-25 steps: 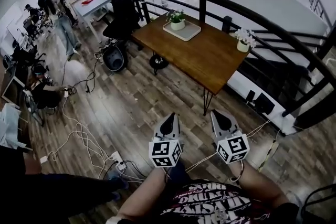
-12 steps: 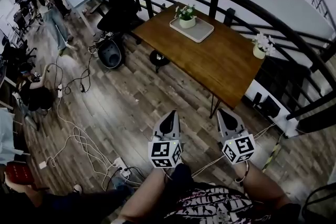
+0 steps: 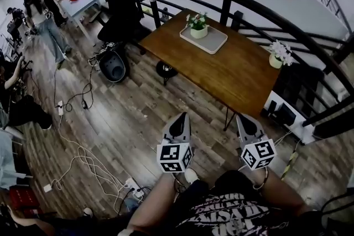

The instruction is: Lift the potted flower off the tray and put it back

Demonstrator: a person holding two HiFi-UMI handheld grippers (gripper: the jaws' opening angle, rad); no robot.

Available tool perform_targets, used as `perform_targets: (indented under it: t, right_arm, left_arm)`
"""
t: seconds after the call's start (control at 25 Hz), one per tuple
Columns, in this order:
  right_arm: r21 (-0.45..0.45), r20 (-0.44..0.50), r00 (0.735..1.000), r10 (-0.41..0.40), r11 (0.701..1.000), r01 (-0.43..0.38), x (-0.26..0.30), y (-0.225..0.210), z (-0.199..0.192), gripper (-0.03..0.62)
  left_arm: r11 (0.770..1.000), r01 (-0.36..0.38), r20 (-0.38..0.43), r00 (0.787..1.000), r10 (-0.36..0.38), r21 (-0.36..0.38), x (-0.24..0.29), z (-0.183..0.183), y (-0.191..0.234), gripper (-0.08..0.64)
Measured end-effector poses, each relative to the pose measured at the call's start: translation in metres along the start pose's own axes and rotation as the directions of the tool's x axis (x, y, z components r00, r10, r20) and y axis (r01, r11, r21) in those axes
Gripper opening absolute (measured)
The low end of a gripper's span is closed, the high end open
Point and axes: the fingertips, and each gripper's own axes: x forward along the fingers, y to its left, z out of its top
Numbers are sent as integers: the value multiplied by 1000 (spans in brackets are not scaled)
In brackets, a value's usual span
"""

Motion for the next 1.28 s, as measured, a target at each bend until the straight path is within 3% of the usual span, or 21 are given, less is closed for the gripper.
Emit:
perform_targets:
  t: [0.48,0.92,1.28]
  right_arm:
    - [-27,19,1000,23,999,-23,75,-31,11,-9]
    - [-10,2,994,113,994,-113,203,-106,23,-9]
    - [2,29,989,143,990,-143,249,-149,48,-9]
  left_arm:
    - [1000,1,-38,999,-2,-23,81,3,21,6]
    - [999,-44,-63,997,44,6,231,26,50,6]
    - [998,-67,-48,997,68,10,287,47,48,6]
